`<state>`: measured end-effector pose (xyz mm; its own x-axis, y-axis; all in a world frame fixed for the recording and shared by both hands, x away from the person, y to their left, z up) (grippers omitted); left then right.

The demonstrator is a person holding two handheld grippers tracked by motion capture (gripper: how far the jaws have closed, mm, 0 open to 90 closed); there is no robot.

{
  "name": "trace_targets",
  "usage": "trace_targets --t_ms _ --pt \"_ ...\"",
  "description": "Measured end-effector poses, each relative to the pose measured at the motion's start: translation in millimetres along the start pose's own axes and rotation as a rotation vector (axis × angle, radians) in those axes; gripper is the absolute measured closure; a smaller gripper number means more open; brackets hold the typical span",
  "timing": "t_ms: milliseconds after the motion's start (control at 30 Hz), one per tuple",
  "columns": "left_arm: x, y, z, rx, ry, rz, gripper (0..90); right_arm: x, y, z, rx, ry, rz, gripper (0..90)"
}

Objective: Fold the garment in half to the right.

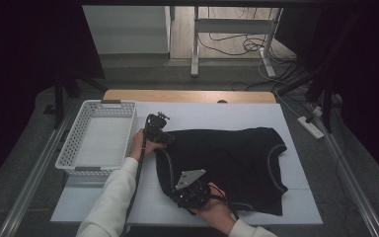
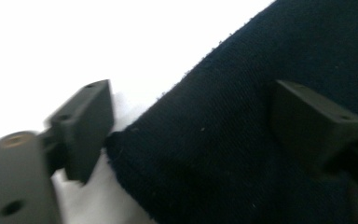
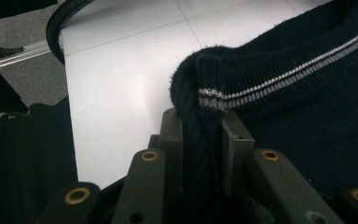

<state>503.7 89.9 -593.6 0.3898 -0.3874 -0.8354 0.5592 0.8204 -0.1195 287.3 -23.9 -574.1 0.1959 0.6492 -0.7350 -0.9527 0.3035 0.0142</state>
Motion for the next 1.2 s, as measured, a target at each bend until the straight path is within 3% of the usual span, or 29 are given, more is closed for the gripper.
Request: trace_targets --t_ms 67,100,133,167,200,233,333,533,767,867,1000,1200 --pt "-3.9 -2.7 -1.3 -0.004 -0.004 -0.021 44.3 -0.4 -0.1 0.1 0.001 -0.002 0.0 73.9" --pt "-5.4 -4.2 -2.3 -0.01 -0.003 -0.028 44.3 -0.8 -0.2 0.2 0.002 -0.001 0.0 73.9" --pt "-6.4 -6.8 -3.3 -0.016 -0.006 -0.042 52.3 -0.9 -0.1 0.4 0.005 -0.004 0.002 73.9" --pt "-7.2 -10.1 -4.5 -0.02 -0.008 -0.062 69.5 -1.1 0.0 0.7 0.007 -0.005 0.004 73.9" --pt "-7.7 -13.6 -5.7 -0.025 -0.007 -0.083 69.5 -1.1 0.0 0.7 0.007 -0.005 0.004 73.9" --pt "-8.1 -16.3 -6.4 -0.026 -0.009 -0.086 76.4 -1.4 0.6 0.7 0.009 -0.005 0.005 74.0" --pt "-10.7 -20.6 -7.3 -0.014 -0.007 -0.072 78.1 -2.0 1.0 1.1 0.009 -0.009 0.003 74.0" --pt "-28.7 -34.0 -0.1 0.041 -0.026 -0.086 79.3 -6.2 0.2 3.3 0.016 -0.032 0.006 74.0" --pt "-52.4 -37.2 6.7 0.056 -0.065 -0.102 79.6 -12.6 0.0 8.5 0.03 -0.078 0.005 74.1" --pt "-61.4 -35.8 8.5 0.047 -0.084 -0.115 79.9 -21.2 0.7 16.2 0.027 -0.128 0.001 74.2" --pt "-75.1 -34.0 10.9 0.038 -0.116 -0.133 80.0 -29.4 1.8 23.6 0.067 -0.18 0.036 74.2" --pt "-97.9 -29.2 13.4 0.032 -0.164 -0.134 80.1 -47.7 2.2 37.3 0.06 -0.265 0.019 74.4"
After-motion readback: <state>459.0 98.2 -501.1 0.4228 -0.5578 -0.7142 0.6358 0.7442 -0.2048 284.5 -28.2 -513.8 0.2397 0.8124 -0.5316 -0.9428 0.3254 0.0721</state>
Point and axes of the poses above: each handheld gripper's, and its own axes: x roughly forward along the jaws, z roughly out of its top, y roughly to its left, the point moved 8 cm from there along x, roughly forward along the jaws, and after that the axes turned 1 degree about -z, right-handed, at the moved point
